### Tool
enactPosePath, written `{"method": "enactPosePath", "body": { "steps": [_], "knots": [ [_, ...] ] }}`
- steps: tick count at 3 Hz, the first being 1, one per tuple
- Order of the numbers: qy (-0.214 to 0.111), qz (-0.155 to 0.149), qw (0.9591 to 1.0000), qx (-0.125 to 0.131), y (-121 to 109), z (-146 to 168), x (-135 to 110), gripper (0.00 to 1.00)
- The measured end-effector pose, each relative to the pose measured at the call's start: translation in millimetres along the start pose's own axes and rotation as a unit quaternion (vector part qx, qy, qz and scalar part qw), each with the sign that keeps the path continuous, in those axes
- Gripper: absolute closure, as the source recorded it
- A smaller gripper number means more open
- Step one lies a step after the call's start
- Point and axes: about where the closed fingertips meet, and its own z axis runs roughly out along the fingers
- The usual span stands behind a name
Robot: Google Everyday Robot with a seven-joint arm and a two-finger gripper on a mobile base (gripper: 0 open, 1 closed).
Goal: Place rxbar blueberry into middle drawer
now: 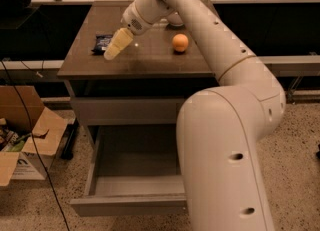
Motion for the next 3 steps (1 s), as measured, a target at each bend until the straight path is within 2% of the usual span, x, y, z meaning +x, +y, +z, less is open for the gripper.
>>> {"method": "enactPosePath", "body": {
  "steps": [1,3],
  "knots": [
    [-0.021,0.006,0.9997,0.010,-20,20,-5,0.00],
    [-0.020,-0.003,0.9998,-0.001,-17,32,-9,0.00]
  ]
}}
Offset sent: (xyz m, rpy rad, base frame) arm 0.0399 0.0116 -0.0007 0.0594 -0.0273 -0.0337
